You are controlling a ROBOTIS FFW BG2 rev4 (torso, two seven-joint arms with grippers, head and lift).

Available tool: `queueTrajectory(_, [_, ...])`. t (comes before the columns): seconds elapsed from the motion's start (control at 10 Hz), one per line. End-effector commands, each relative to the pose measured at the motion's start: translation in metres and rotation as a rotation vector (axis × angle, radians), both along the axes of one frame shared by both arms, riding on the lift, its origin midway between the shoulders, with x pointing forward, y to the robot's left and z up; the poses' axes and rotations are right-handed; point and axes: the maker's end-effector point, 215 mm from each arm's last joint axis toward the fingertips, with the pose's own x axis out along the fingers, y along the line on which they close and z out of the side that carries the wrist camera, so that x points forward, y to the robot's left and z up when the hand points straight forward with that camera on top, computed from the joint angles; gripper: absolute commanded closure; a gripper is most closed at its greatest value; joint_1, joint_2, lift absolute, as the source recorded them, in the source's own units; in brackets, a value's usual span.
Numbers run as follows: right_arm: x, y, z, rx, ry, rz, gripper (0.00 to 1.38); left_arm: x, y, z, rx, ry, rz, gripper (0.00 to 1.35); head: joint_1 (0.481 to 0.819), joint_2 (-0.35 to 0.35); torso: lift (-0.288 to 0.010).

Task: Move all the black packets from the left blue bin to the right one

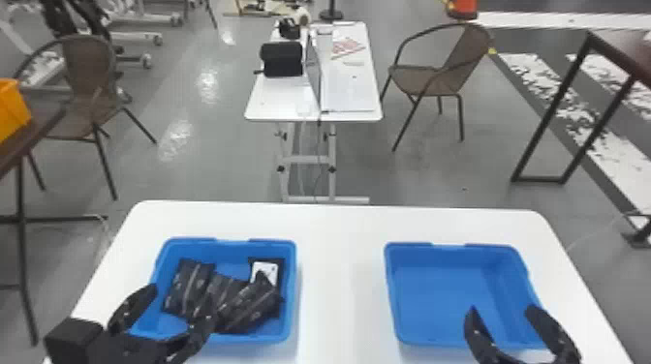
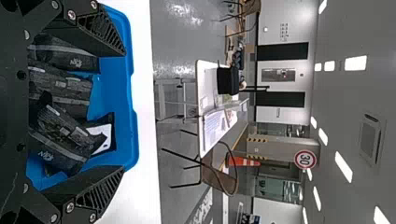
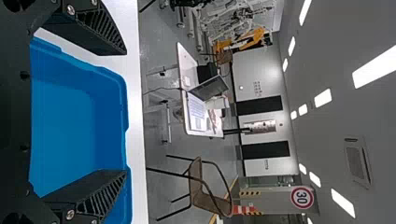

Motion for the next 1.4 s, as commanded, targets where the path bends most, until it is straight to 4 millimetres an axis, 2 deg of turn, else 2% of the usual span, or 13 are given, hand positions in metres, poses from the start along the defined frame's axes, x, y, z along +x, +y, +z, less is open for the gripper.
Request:
queueTrajectory(0.0, [0.000,0.000,-0.002,0.002,0.005,0.003,0.12,0.001,0.001,0.001,-0.004,-0.003,0.002,0.18,0.695,-0.015,0.000])
queueTrajectory(0.4, [0.002,0.003,-0.002,0.004,0.006,0.018,0.12,0.002,0.002,0.002,-0.003,-0.001,-0.006,0.18,0.695,-0.009,0.000])
queueTrajectory(0.6, [0.004,0.004,-0.003,0.014,0.007,0.023,0.12,0.005,0.008,-0.012,-0.003,0.057,0.001,0.18,0.695,-0.007,0.000])
queueTrajectory(0.7, [0.006,0.006,-0.004,0.019,0.005,0.032,0.12,0.009,0.016,-0.031,-0.008,0.141,0.011,0.17,0.695,-0.003,0.000])
queueTrajectory(0.8, [0.009,0.008,-0.003,0.025,0.000,0.044,0.12,0.018,0.024,-0.043,0.004,0.203,0.004,0.18,0.695,0.005,0.000])
queueTrajectory(1.0, [0.015,0.013,-0.003,0.033,-0.005,0.066,0.12,0.042,0.037,-0.048,0.075,0.274,-0.020,0.17,0.695,0.024,0.000])
queueTrajectory(1.2, [0.020,0.016,-0.002,0.036,-0.008,0.076,0.12,0.057,0.039,-0.058,0.125,0.349,-0.042,0.18,0.695,0.048,0.000])
queueTrajectory(1.3, [0.021,0.017,-0.002,0.039,-0.007,0.078,0.12,0.062,0.030,-0.071,0.098,0.395,-0.058,0.18,0.695,0.054,0.000])
